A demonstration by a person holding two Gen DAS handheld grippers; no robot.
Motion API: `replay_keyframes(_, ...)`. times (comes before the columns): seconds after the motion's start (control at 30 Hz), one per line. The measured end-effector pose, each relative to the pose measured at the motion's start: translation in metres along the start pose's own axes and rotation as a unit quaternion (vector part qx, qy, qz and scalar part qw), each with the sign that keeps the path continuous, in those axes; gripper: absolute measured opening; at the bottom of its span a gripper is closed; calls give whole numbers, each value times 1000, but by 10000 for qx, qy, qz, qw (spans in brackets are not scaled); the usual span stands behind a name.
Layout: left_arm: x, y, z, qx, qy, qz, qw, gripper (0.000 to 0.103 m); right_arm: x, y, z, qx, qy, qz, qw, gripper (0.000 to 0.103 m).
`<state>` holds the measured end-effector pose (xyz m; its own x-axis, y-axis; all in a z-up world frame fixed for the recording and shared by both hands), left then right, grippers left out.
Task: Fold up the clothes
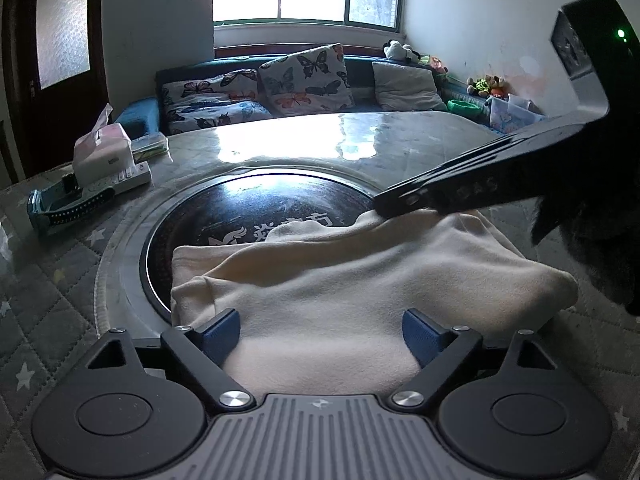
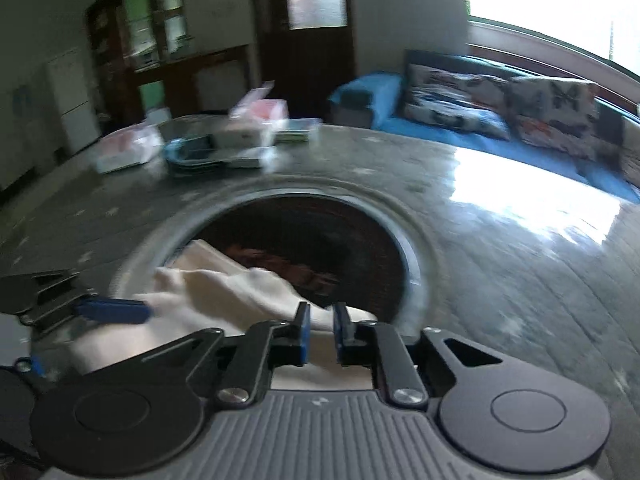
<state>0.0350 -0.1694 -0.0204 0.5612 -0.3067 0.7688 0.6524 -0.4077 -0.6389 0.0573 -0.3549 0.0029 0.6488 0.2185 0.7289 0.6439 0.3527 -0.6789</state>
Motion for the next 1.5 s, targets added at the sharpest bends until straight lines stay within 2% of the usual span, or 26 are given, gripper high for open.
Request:
replay_keyframes(0.13, 0, -5, -1, -21, 26, -49, 10000, 93, 10, 17, 30, 378, -363, 131, 9985, 27)
replay_keyframes(0.27, -4, -6, -1, -90, 22, -48, 9999, 95, 15, 36, 50, 598, -533, 280, 9964, 26)
replay_keyframes(0.4, -7, -7, -1, -142, 1, -55, 9999, 96, 16, 58, 54, 564, -545, 444, 9959, 25)
replay_keyframes(0.67, -10, -6, -2, -206, 34, -101, 9997, 100, 24, 72, 54, 368, -741, 379, 9958, 25)
replay_keyframes(0.77, -10, -7, -2, -223, 33, -99, 9997, 100, 27, 71, 56, 375, -737, 375, 9959, 25)
replay_keyframes(0.93, -10, -7, -1, -246, 40, -104, 9996, 101, 30, 57, 67, 657, -945, 371, 9927, 25)
replay_keyframes(1.07, -10, -5, -1, -247, 26, -102, 9996, 102, 24, 66, 77, 648, -1173, 547, 9895, 25)
replay_keyframes(1.23, -10, -6, -1, -238, 38, -93, 9997, 102, 26, 76, 75, 522, -1114, 552, 9909, 24)
replay_keyframes(1.5, -9, -9, 0, -174, 54, -99, 9998, 102, 30, 31, 57, 389, -1033, 269, 9935, 26)
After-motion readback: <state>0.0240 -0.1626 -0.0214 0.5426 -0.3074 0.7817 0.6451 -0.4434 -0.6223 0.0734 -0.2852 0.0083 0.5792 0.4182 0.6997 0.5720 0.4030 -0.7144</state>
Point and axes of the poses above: each gripper's, at about its wrist camera, not at the fingertips, and y roughly the way its jaws point, z to its left, x to its top, the point moved 6 cm from there along y, roughly the way its jaws point, and after that the axes turned 1 degree about y, right-handed, at the moved point
